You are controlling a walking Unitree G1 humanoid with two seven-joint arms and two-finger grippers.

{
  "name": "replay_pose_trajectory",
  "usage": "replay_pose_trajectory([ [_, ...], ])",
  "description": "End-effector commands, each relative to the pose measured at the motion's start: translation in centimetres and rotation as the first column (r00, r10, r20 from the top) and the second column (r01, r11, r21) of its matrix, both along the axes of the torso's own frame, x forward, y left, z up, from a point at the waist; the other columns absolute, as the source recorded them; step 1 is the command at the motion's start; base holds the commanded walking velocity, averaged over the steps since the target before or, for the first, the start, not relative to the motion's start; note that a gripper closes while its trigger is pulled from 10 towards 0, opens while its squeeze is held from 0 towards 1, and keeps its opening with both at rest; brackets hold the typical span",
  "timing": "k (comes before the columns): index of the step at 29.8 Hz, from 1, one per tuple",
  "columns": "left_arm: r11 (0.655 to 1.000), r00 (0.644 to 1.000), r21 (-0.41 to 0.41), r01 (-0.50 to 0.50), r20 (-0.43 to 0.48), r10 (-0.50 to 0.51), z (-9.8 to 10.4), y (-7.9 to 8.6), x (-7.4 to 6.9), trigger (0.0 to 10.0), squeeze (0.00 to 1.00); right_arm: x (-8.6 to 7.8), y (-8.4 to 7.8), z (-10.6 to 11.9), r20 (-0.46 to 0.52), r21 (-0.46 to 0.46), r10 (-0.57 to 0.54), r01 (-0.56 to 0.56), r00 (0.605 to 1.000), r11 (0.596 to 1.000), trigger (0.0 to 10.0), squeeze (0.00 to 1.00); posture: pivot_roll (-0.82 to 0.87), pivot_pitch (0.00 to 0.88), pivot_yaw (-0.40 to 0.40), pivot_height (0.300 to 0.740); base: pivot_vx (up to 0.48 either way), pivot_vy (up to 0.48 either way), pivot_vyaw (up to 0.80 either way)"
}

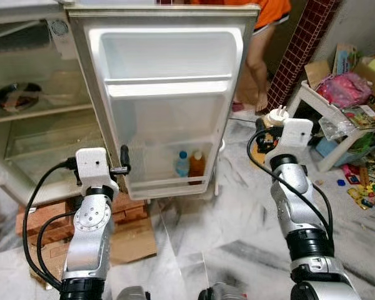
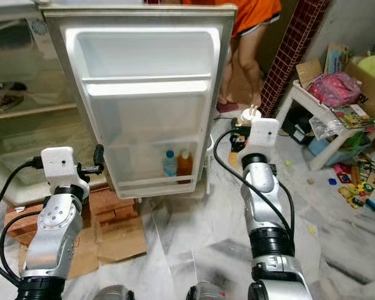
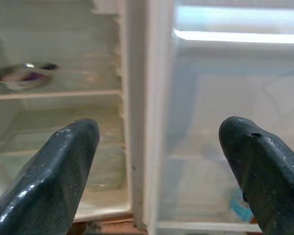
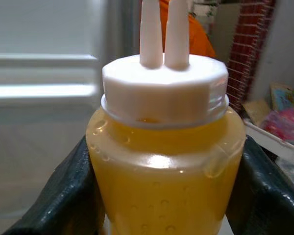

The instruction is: Restocking fridge

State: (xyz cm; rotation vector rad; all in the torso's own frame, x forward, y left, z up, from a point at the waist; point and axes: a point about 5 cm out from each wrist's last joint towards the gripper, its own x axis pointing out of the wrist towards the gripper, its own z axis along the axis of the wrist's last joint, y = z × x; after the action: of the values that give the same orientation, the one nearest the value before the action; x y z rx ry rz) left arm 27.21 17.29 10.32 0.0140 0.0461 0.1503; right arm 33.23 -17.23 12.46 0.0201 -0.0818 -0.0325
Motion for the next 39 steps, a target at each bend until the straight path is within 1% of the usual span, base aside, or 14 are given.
replay_pose_trajectory([
  [1,1.000,1.000,0.014,-0.022,-0.009,0.022,-0.2,0.7,-0.1,10.0,0.00,0.4,1.0,1.1,0.034,0.014,0.037,-0.038,0.999,0.999,10.0,0.00,0.08,0.000,-0.051,0.740,0.000,0.480,0.00],
  [8,1.000,1.000,0.015,-0.002,-0.009,0.002,-0.1,0.3,0.1,10.0,0.00,0.6,1.3,1.5,0.048,0.025,0.049,-0.050,0.998,0.998,10.0,0.00,0.08,0.000,-0.049,0.740,0.000,0.480,0.00],
  [13,1.000,1.000,0.013,0.003,0.007,-0.003,0.1,0.4,0.2,10.0,0.00,0.9,1.1,1.9,0.062,0.028,0.037,-0.038,0.997,0.999,10.0,0.00,0.08,0.000,-0.049,0.740,0.000,0.403,0.00],
  [17,0.999,1.000,0.047,0.000,0.029,-0.002,0.4,0.5,0.2,10.0,0.00,1.0,0.9,2.3,0.074,0.030,0.034,-0.036,0.997,0.999,10.0,0.00,0.08,0.000,-0.050,0.740,0.000,0.000,0.00],
  [18,0.999,0.999,0.039,0.027,0.033,-0.029,0.5,0.4,0.2,10.0,0.00,1.0,0.9,2.3,0.078,0.030,0.036,-0.038,0.996,0.999,10.0,0.00,0.08,0.000,-0.050,0.740,0.000,0.000,0.00],
  [20,0.999,0.998,0.029,0.042,0.038,-0.043,0.5,0.3,0.1,10.0,0.00,0.9,0.9,2.3,0.082,0.033,0.039,-0.042,0.996,0.999,10.0,0.00,0.08,0.000,-0.050,0.740,0.000,0.000,0.00],
  [21,0.999,0.999,0.036,0.039,0.037,-0.040,0.5,0.4,0.1,10.0,0.00,0.9,0.9,2.3,0.083,0.035,0.042,-0.045,0.996,0.998,10.0,0.00,0.08,0.000,-0.050,0.740,0.000,0.000,0.00],
  [23,0.998,1.000,0.054,0.018,0.019,-0.020,0.2,0.7,-0.2,10.0,0.00,0.8,1.1,2.3,0.080,0.041,0.060,-0.063,0.995,0.997,10.0,0.00,0.08,0.000,-0.049,0.740,0.285,0.000,0.00],
  [27,0.999,1.000,0.052,0.006,0.009,-0.006,0.0,0.9,-0.2,10.0,0.00,0.7,1.4,2.5,0.095,0.015,0.090,-0.092,0.991,0.996,10.0,0.00,0.08,0.000,-0.050,0.740,0.329,0.000,0.00],
  [30,0.998,1.000,0.055,0.008,0.010,-0.009,0.1,0.8,-0.2,10.0,0.00,0.7,1.5,2.6,0.099,0.013,0.093,-0.095,0.991,0.995,10.0,0.00,0.07,0.000,-0.050,0.740,0.364,0.000,0.00],
  [39,0.999,1.000,0.043,0.019,0.012,-0.020,0.0,0.6,-0.3,10.0,0.00,0.8,1.8,2.7,0.101,0.026,0.125,-0.128,0.987,0.991,10.0,0.00,0.08,0.000,-0.054,0.740,0.451,0.000,0.71],
])
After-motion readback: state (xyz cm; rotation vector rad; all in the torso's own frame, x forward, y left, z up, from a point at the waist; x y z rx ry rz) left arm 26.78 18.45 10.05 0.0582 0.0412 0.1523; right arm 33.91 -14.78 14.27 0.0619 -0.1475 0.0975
